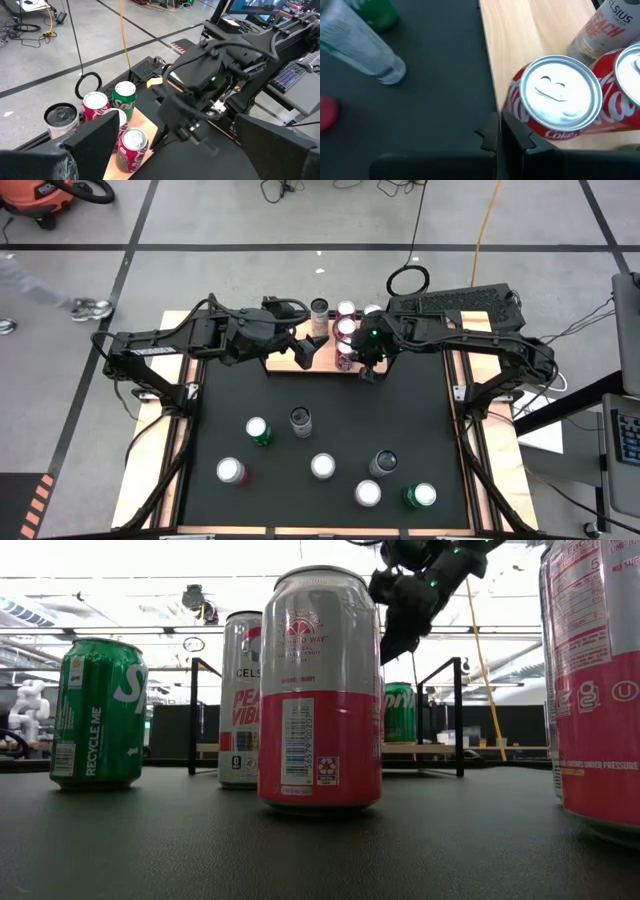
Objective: Place canned beverage on shelf
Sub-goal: Put the top left white soda can on the shelf
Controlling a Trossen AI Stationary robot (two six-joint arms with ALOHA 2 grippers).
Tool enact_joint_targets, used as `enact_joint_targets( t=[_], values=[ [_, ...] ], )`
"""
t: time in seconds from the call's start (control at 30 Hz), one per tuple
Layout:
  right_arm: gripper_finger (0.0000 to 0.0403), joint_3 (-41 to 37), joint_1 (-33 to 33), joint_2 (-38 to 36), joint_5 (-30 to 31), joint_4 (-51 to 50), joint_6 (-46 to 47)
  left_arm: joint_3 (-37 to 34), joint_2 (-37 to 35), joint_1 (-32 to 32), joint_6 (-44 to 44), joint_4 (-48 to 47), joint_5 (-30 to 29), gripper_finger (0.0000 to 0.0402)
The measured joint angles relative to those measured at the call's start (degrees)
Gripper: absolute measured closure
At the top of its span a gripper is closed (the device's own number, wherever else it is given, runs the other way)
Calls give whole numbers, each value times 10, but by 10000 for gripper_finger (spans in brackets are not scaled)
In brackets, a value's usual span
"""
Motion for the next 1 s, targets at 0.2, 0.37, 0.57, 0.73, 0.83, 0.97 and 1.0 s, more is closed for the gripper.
enact_joint_targets(
  t=[0.2, 0.37, 0.57, 0.73, 0.83, 0.97, 1.0],
  values=[
    [403, 0, 0, -70, -17, -41, 41, 0, 0, -4, 0, -6, 1, 4],
    [403, 0, 0, -148, -17, -78, 97, 0, 0, -4, 0, -24, 11, 4],
    [403, 0, 10, -220, -35, -132, 179, 0, 0, -4, 0, -30, 27, 4],
    [403, 0, 51, -259, -48, -165, 298, 0, 0, -3, 4, -30, 65, 4],
    [403, 0, 92, -270, -47, -171, 350, 0, 0, -3, 4, -31, 88, 4],
    [403, 0, 151, -273, -47, -172, 399, 0, 0, -7, -1, -51, 107, 4],
    [403, 0, 166, -272, -47, -173, 410, 0, 0, -10, -1, -58, 108, 4]
  ],
)
